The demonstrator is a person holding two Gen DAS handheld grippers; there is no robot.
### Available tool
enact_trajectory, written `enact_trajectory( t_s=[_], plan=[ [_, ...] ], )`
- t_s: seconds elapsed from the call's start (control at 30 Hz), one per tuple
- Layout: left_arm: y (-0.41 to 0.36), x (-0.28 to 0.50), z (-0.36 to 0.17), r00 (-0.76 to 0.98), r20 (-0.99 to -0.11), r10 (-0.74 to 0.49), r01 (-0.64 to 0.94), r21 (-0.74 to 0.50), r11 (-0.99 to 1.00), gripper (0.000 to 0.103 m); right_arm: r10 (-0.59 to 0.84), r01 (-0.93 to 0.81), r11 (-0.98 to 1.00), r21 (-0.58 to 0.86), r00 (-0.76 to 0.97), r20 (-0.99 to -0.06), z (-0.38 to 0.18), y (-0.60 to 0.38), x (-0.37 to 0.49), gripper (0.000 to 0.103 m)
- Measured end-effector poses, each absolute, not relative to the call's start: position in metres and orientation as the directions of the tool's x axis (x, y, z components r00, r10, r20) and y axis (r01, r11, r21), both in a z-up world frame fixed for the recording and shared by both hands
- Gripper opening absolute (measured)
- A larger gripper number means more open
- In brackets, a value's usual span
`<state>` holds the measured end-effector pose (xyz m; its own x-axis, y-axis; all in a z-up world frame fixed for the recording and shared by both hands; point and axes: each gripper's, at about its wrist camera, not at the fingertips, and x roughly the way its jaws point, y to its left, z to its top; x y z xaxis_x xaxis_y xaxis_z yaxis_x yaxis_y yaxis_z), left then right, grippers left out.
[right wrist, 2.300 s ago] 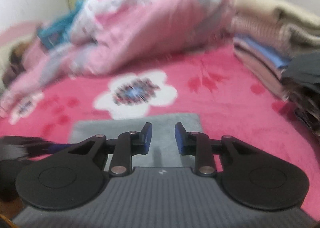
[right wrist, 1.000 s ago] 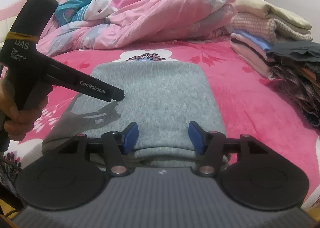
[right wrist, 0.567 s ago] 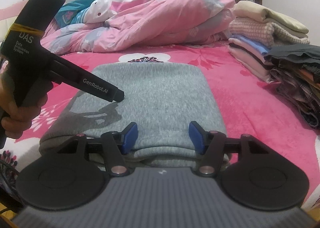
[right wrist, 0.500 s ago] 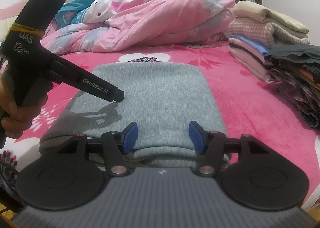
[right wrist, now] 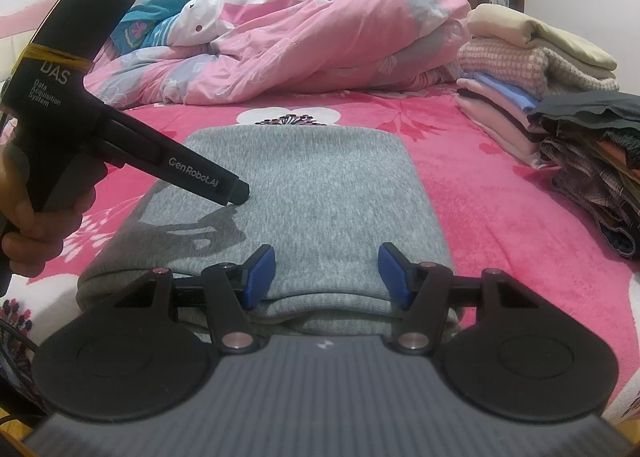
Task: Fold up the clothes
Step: 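Press the grey bundle flat with the left tool while the right tool smooths it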
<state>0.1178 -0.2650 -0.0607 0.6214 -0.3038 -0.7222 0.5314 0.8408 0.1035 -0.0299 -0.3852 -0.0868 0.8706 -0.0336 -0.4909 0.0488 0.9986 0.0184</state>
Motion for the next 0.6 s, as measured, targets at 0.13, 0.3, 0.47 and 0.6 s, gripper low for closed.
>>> enact_trajectory(
  t_s=[0.13, 0.3, 0.47, 0.6],
  plan=[
    [-0.2649, 0.1178, -0.0610, 0.622, -0.722, -0.304, 0.532, 0.105, 0.840, 0.060, -0.035, 0.050, 0.999, 0.016, 0.871, -0.491, -0.0865, -0.3853, -0.0296, 0.058],
    [-0.2653, 0.1174, -0.0613, 0.622, -0.722, -0.302, 0.531, 0.106, 0.841, 0.061, -0.037, 0.051, 0.999, 0.016, 0.871, -0.490, -0.0863, -0.3849, -0.0297, 0.058],
    [-0.2660, 0.1171, -0.0613, 0.623, -0.722, -0.300, 0.530, 0.108, 0.841, 0.061, -0.037, 0.052, 0.999, 0.016, 0.872, -0.489, -0.0865, -0.3850, -0.0297, 0.058],
    [-0.2662, 0.1169, -0.0615, 0.624, -0.722, -0.299, 0.530, 0.109, 0.841, 0.061, -0.038, 0.052, 0.999, 0.016, 0.872, -0.488, -0.0865, -0.3852, -0.0292, 0.058]
  ],
)
